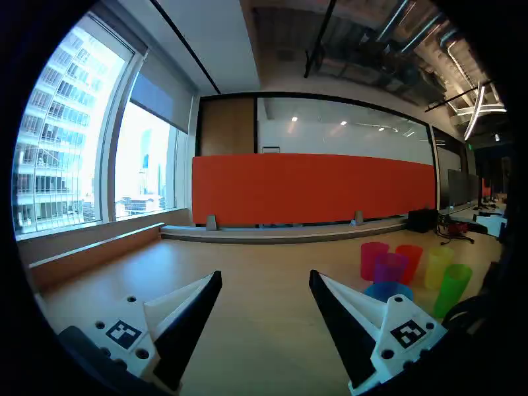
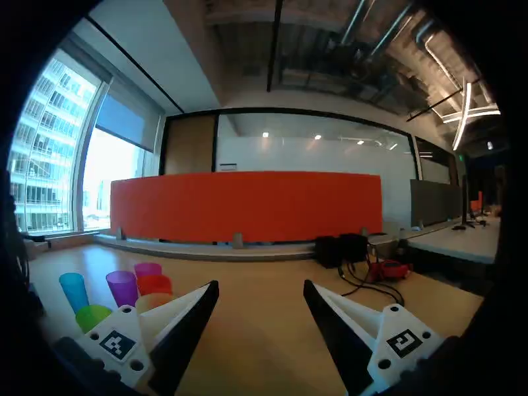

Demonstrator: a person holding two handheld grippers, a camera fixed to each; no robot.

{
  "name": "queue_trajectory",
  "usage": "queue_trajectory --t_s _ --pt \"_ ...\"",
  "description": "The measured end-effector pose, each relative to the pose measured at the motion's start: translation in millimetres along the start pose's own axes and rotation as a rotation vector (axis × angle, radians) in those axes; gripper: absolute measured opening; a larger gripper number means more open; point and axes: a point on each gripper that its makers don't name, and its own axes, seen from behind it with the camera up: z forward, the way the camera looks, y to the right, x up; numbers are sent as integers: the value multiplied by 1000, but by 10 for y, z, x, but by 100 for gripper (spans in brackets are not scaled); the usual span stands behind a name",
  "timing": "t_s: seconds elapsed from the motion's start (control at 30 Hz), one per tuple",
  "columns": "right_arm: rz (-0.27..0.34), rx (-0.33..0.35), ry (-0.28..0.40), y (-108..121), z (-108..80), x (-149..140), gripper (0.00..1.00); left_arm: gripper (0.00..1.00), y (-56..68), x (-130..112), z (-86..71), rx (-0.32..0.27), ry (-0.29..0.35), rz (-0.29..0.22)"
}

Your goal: Pour water

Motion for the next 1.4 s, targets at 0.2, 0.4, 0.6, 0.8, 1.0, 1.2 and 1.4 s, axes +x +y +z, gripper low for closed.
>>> queue_trajectory --t_s 0.2,0.4,0.6,0.8,1.0,1.2,1.4 --pt "2 -4 -13 23 14 -59 99 98 3 0 -5 0 0 0" --pt "-11 -6 -29 11 18 -100 99 98 5 1 -6 0 0 0" --pt "-11 -2 -31 0 17 -93 99 99 8 2 -1 0 0 0" --pt "-11 0 -31 -1 9 -91 99 98 13 1 3 0 0 0" --pt "-11 2 -32 -3 -2 -92 99 98 8 1 -2 0 0 0" --pt "-10 2 -34 -7 13 -98 99 98 4 2 0 0 0 0" --pt "-11 2 -34 -14 9 -90 99 98 -1 1 -5 0 0 0"
